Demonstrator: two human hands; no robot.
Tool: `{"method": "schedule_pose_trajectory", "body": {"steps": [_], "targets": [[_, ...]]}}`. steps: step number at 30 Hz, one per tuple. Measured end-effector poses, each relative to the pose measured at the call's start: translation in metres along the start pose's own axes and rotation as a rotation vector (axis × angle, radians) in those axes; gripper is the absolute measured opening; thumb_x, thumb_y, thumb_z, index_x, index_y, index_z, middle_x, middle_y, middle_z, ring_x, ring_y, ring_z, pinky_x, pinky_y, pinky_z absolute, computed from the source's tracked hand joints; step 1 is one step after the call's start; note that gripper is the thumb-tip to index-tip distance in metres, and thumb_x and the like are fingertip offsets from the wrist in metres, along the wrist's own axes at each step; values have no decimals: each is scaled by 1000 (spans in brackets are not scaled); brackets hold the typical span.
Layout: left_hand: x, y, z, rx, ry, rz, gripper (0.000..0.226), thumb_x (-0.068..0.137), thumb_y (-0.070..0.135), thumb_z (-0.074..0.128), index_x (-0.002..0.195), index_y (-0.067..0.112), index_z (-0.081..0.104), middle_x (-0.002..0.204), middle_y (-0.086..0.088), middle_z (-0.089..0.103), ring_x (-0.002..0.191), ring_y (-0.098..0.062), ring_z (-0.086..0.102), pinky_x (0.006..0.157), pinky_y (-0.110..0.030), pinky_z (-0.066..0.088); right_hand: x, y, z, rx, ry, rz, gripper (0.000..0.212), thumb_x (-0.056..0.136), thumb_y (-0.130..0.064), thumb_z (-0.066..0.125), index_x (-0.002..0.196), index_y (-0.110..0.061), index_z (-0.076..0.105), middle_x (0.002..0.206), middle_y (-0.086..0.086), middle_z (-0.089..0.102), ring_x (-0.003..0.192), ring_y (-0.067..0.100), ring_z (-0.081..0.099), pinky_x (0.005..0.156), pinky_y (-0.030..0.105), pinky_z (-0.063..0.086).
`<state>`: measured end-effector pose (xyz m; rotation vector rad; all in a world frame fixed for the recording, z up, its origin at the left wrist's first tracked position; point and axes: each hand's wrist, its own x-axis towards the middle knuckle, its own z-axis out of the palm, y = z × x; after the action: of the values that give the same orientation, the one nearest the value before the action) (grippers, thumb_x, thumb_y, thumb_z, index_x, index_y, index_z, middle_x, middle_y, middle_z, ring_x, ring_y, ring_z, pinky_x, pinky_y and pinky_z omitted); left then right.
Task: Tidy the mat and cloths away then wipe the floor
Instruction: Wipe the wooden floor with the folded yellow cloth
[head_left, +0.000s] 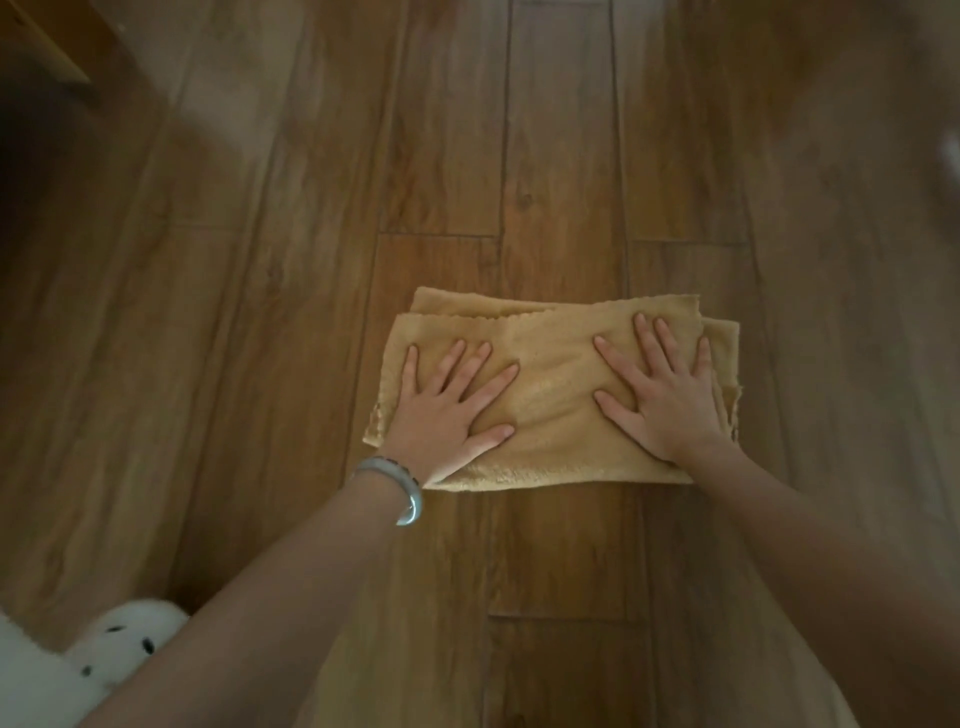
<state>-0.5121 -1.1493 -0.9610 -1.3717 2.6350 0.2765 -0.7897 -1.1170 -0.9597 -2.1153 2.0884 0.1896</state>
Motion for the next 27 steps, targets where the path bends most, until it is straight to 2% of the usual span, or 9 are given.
{"method": "schedule_pose_trajectory", "body": {"steps": [2, 4, 9, 12, 15, 19, 23, 27], "targets": [[29, -6, -8, 12, -19, 6, 67, 84, 74, 1, 143, 49, -15, 159, 9, -11, 146, -20, -11, 111, -61, -10, 20, 9, -4, 5, 3, 44, 67, 78, -75, 4, 140, -52, -8, 159, 5, -3, 146, 26, -2, 112, 62, -1], [58, -13, -16, 13, -31, 25, 66, 84, 72, 4, 143, 49, -14, 159, 10, -11, 146, -18, -12, 111, -61, -11, 40, 17, -7, 5, -1, 79, 67, 77, -75, 2, 140, -52, -9, 159, 4, -4, 146, 25, -3, 112, 62, -1], [77, -17, -18, 12, 50, 10, 66, 86, 72, 8, 147, 47, -2, 160, 7, 1, 147, -19, -3, 112, -61, -7, 51, 12, -13, -23, -68, 134, 65, 78, -72, -2, 138, -51, -15, 159, 6, -9, 146, 26, -8, 112, 63, -2], [47, -22, -9, -25, 82, -10, 68, 86, 73, 11, 148, 45, 6, 160, 5, 11, 147, -22, 6, 112, -63, -2, 41, -30, -7, -18, -56, 27, 65, 83, -69, 7, 143, -47, -5, 159, 10, 0, 146, 31, 0, 109, 67, 2], [8, -68, -1, -26, 97, -29, 67, 87, 73, 13, 148, 43, 14, 158, 4, 18, 146, -22, 13, 112, -64, 5, 49, -77, -6, -6, -29, -118, 63, 86, -67, 19, 145, -44, 13, 157, 12, 14, 144, 34, 14, 107, 71, 10], [-17, -154, -2, -24, 115, -95, 67, 88, 72, 14, 148, 43, 11, 158, 4, 18, 145, -22, 15, 113, -61, 5, 103, -127, -18, -17, -30, -173, 67, 81, -72, 6, 144, -49, 2, 159, 7, -3, 146, 29, -3, 110, 64, -4], [0, -211, -13, -11, 114, -217, 67, 86, 73, 13, 147, 46, 6, 159, 6, 13, 146, -21, 11, 114, -56, -2, 170, -171, -26, -44, -16, -190, 67, 79, -73, 0, 143, -52, -6, 159, 4, -8, 146, 25, -8, 111, 64, -5], [16, -233, -19, 1, 109, -211, 66, 87, 73, 11, 146, 48, -1, 160, 7, 7, 147, -20, 5, 114, -59, -3, 190, -181, -27, -38, -15, -133, 66, 80, -73, 1, 143, -52, -5, 159, 4, -8, 146, 24, -9, 111, 63, -6]]}}
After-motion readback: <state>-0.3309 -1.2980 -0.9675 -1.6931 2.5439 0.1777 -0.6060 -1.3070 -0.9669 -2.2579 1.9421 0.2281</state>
